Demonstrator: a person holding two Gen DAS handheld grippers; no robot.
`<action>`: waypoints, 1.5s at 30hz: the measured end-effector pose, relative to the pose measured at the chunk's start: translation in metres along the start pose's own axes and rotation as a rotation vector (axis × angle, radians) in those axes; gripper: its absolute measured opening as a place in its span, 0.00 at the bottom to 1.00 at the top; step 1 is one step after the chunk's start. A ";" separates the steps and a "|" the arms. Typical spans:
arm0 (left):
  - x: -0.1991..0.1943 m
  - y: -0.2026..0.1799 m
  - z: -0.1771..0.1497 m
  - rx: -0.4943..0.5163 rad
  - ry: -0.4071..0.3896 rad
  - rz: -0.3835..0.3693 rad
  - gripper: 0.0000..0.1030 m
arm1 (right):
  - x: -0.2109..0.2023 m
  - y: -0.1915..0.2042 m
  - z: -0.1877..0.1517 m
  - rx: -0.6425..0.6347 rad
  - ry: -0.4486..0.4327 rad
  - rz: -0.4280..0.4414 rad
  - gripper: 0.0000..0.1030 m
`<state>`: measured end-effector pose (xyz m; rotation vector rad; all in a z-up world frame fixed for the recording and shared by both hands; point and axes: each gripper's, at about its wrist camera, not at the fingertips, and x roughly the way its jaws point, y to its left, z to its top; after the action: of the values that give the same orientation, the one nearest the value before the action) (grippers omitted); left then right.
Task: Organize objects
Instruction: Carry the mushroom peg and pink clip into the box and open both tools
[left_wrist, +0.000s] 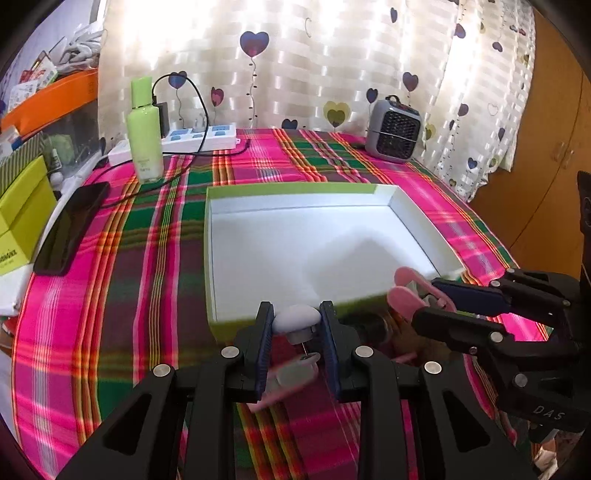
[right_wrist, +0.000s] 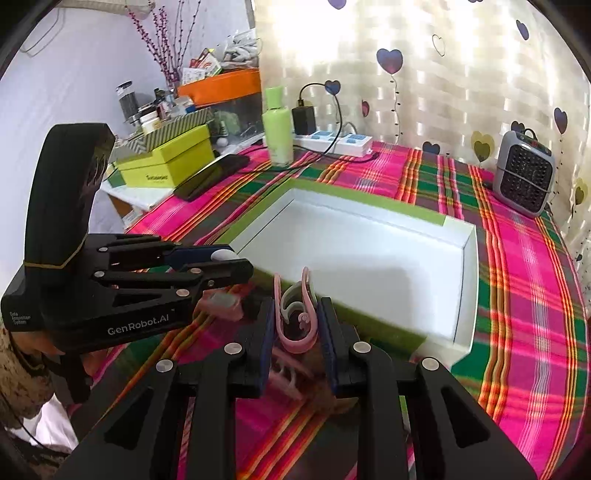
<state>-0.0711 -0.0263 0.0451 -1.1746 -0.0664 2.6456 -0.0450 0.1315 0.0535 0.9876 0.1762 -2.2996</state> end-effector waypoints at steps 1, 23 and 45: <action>0.004 0.002 0.004 -0.006 -0.001 -0.001 0.23 | 0.002 -0.003 0.003 0.003 -0.001 -0.003 0.23; 0.072 0.032 0.064 -0.026 0.043 0.023 0.23 | 0.076 -0.043 0.053 0.076 0.057 -0.061 0.23; 0.101 0.028 0.073 0.030 0.070 0.068 0.24 | 0.110 -0.055 0.061 0.076 0.168 -0.110 0.23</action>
<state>-0.1956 -0.0245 0.0176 -1.2798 0.0266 2.6509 -0.1724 0.0996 0.0143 1.2393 0.2195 -2.3360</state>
